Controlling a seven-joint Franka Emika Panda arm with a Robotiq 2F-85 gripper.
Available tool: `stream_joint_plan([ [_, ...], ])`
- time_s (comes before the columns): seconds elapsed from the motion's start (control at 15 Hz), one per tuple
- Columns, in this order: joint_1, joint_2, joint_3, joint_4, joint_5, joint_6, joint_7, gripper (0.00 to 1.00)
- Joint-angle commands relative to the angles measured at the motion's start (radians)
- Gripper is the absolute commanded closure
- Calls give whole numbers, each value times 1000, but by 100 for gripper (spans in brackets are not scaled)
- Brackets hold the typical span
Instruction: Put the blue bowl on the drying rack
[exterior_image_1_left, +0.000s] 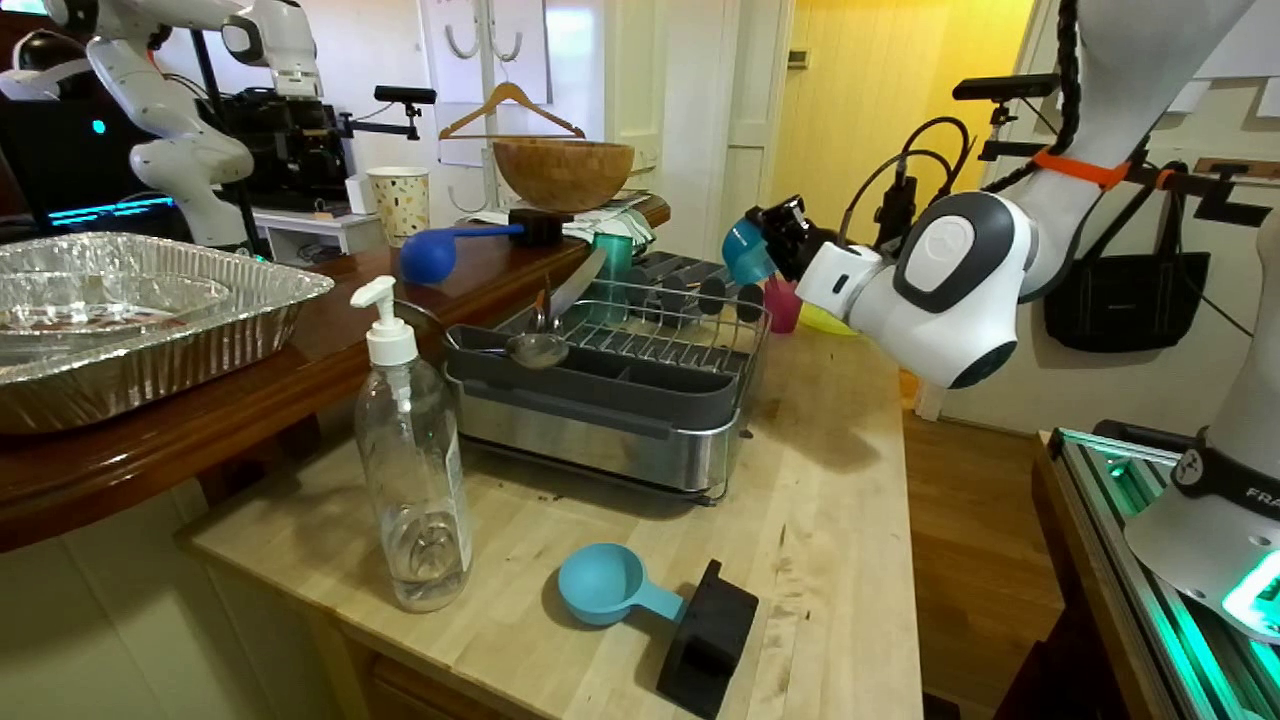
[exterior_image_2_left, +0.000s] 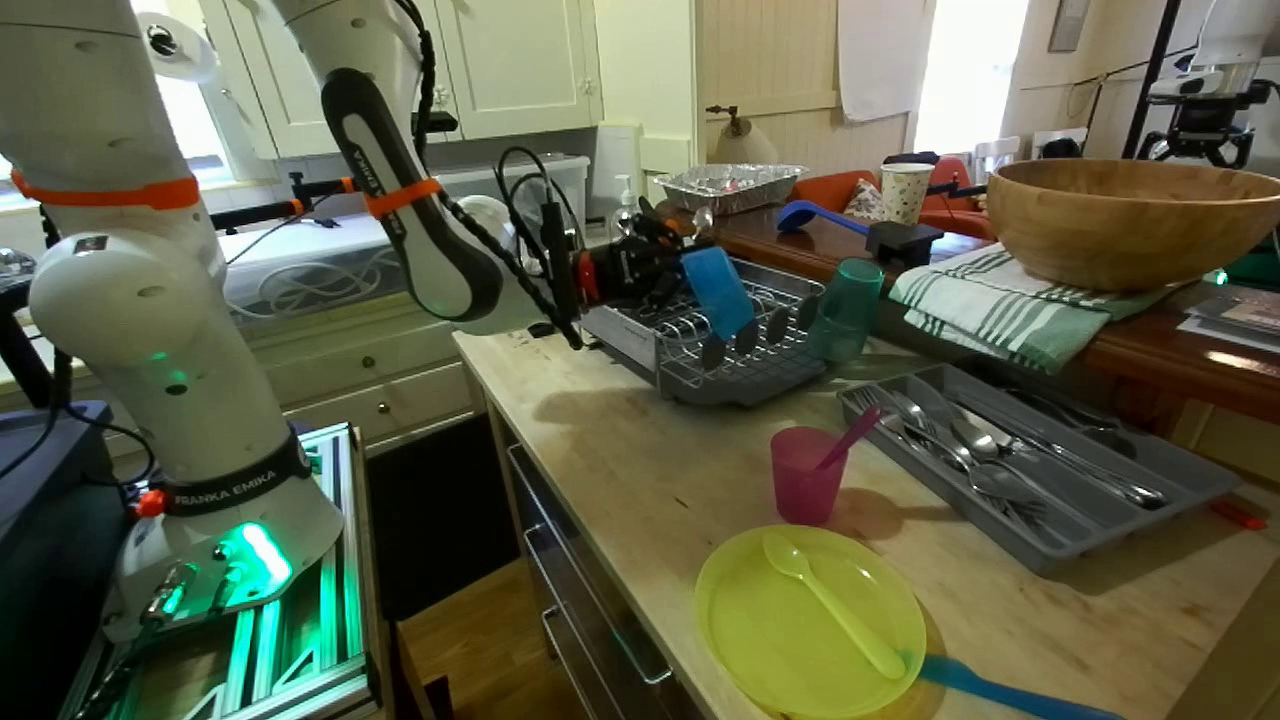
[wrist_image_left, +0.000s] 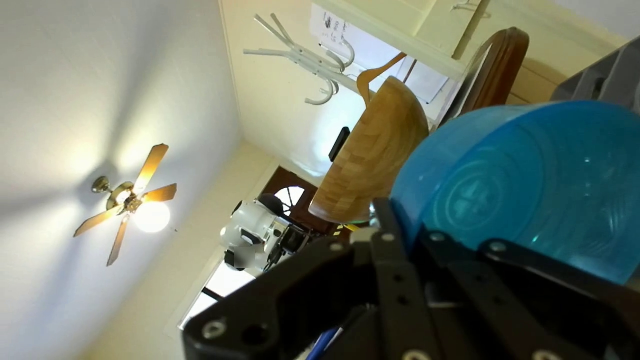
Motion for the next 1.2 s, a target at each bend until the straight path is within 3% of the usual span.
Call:
stream_joint_plan([
  [0.0,-1,47,11,-13,-22,-66,21,99],
  [0.47,-1,97,23,9,0,-150,38,99],
  [1.13,-5,133,35,7,-26,-160,39,99],
])
